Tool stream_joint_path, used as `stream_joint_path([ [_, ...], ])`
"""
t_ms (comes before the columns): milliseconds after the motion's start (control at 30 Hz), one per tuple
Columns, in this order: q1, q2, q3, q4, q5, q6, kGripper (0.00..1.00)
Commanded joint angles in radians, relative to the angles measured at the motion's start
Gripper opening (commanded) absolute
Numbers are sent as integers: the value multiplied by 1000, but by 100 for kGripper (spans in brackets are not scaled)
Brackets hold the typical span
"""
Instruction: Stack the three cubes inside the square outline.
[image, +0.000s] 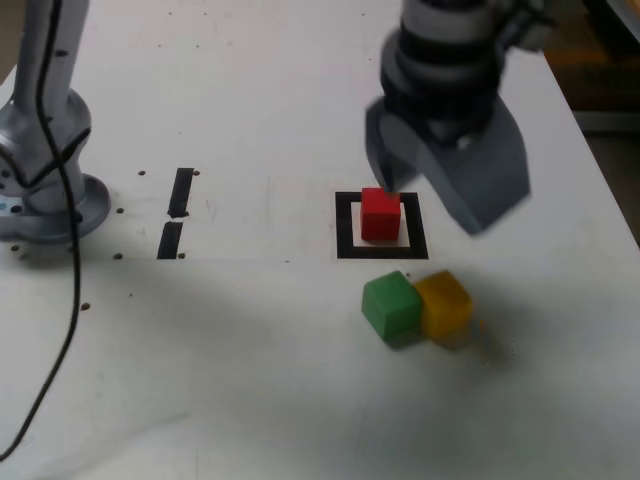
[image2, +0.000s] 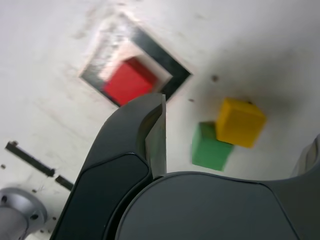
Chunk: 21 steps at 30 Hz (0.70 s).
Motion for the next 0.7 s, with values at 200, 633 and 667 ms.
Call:
stream_joint_path([
  [200, -80, 29, -47, -2, 42, 22, 95],
  [633, -99, 107, 63, -148, 63, 27, 93],
  [667, -99, 112, 68, -158, 63, 26, 93],
])
